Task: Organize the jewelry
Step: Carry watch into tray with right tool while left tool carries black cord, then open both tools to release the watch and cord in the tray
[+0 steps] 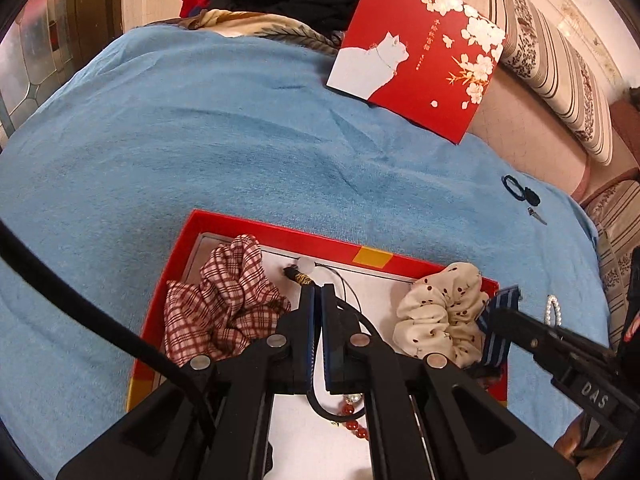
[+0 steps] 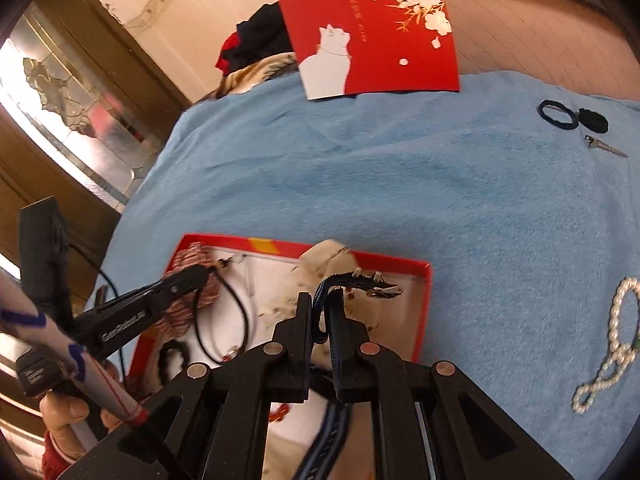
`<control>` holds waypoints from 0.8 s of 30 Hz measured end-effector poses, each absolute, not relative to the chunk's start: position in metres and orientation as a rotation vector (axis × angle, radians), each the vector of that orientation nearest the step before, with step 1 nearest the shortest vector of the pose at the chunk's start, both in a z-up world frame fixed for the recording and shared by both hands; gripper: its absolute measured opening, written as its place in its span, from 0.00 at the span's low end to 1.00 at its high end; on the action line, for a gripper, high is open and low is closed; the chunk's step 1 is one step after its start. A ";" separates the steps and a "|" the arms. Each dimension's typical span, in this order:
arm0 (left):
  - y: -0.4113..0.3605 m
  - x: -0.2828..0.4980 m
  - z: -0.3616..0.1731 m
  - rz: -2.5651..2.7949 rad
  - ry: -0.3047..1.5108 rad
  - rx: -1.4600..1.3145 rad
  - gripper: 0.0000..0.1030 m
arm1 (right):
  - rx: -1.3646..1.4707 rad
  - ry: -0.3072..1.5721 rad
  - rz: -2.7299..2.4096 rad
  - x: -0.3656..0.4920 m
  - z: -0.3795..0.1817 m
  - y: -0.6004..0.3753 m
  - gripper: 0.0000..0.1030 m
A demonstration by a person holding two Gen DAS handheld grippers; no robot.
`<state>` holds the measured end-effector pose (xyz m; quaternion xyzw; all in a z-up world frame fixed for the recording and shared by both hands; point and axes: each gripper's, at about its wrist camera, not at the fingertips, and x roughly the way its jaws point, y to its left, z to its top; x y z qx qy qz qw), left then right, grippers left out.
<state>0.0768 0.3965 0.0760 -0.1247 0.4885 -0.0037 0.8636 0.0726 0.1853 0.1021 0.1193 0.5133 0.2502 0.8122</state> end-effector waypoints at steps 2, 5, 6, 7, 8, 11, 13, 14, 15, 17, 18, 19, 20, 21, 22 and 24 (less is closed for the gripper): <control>0.396 0.078 0.074 -0.003 1.027 -0.265 0.03 | 0.236 1.097 0.522 0.077 0.100 0.185 0.12; 0.397 0.079 0.074 -0.002 1.026 -0.279 0.05 | 0.199 1.101 0.505 0.080 0.096 0.187 0.19; 0.397 0.078 0.074 -0.004 1.027 -0.283 0.09 | 0.193 1.101 0.504 0.080 0.095 0.186 0.23; 0.397 0.077 0.075 -0.003 1.026 -0.284 0.18 | 0.187 1.099 0.501 0.080 0.095 0.186 0.30; 0.397 0.075 0.077 0.000 1.022 -0.286 0.23 | 0.183 1.095 0.499 0.079 0.095 0.185 0.39; 0.399 0.070 0.084 -0.004 1.000 -0.309 0.38 | 0.173 1.067 0.509 0.076 0.103 0.182 0.49; 0.400 0.066 0.089 -0.007 0.992 -0.328 0.40 | 0.166 1.050 0.515 0.073 0.111 0.179 0.49; 0.401 0.064 0.092 -0.004 0.987 -0.335 0.40 | 0.163 1.040 0.517 0.071 0.115 0.177 0.49; 0.401 0.063 0.094 -0.001 0.985 -0.337 0.40 | 0.162 1.032 0.517 0.069 0.119 0.175 0.49; 0.402 0.057 0.102 0.013 0.973 -0.341 0.40 | 0.173 1.014 0.515 0.063 0.129 0.165 0.50; 0.403 0.055 0.105 0.018 0.968 -0.342 0.41 | 0.179 1.006 0.513 0.060 0.133 0.161 0.50; 0.403 0.049 0.111 0.027 0.957 -0.346 0.41 | 0.185 0.999 0.508 0.057 0.138 0.155 0.51; 0.403 0.044 0.117 0.033 0.947 -0.349 0.41 | 0.191 0.992 0.504 0.054 0.142 0.148 0.52; 0.403 0.039 0.122 0.037 0.939 -0.350 0.42 | 0.197 0.984 0.500 0.049 0.146 0.139 0.52; 0.401 0.030 0.130 0.047 0.924 -0.347 0.43 | 0.202 0.978 0.495 0.043 0.149 0.130 0.52; 0.397 0.017 0.140 0.062 0.906 -0.339 0.47 | 0.207 0.971 0.480 0.032 0.154 0.111 0.52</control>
